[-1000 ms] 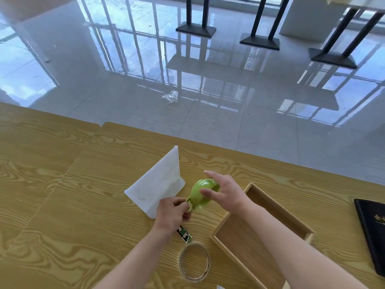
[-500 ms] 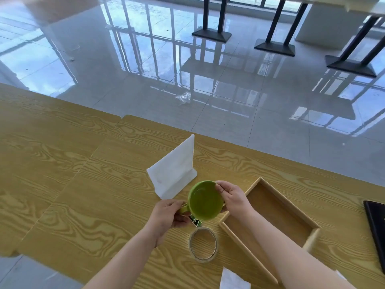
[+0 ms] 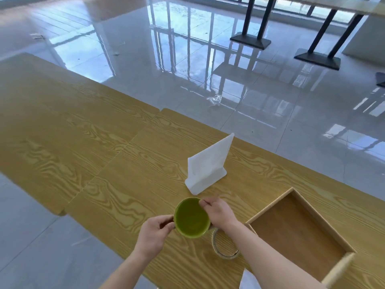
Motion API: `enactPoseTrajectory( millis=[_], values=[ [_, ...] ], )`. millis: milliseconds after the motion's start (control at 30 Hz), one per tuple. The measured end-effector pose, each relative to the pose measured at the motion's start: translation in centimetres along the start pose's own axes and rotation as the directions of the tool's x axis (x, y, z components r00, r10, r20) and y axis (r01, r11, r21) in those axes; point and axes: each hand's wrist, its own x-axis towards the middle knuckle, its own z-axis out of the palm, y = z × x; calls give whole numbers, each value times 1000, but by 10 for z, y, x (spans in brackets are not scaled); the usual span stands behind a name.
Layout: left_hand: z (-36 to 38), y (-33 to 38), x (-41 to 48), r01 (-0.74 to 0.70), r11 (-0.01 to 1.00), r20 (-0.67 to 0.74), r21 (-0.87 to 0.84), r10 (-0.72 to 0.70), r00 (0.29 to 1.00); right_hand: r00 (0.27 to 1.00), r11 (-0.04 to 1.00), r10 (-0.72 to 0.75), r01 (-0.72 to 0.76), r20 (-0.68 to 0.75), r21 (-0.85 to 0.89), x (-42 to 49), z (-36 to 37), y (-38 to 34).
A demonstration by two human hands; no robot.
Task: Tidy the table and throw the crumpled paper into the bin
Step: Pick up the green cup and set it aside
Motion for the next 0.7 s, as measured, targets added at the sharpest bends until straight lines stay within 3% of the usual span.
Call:
enactPoseTrajectory(
  millis=[267, 433, 600, 700],
  values=[
    [-17, -24, -9, 57, 998, -43, -5, -57, 997, 1000, 993, -10, 10, 0, -120, 4, 31, -12],
    [-17, -30, -8, 109, 992, -165, 71, -96, 982, 999, 993, -18, 15, -26, -114, 9, 40, -15],
    [-24, -40, -6, 164, 985, -273, 45, -146, 951, 992, 997, -79, 77, -101, -16, 14, 52, -22],
    [-33, -44, -5, 182, 983, -320, 22, -166, 933, 995, 985, -53, 66, -82, 162, 19, 61, -29]
  ],
)
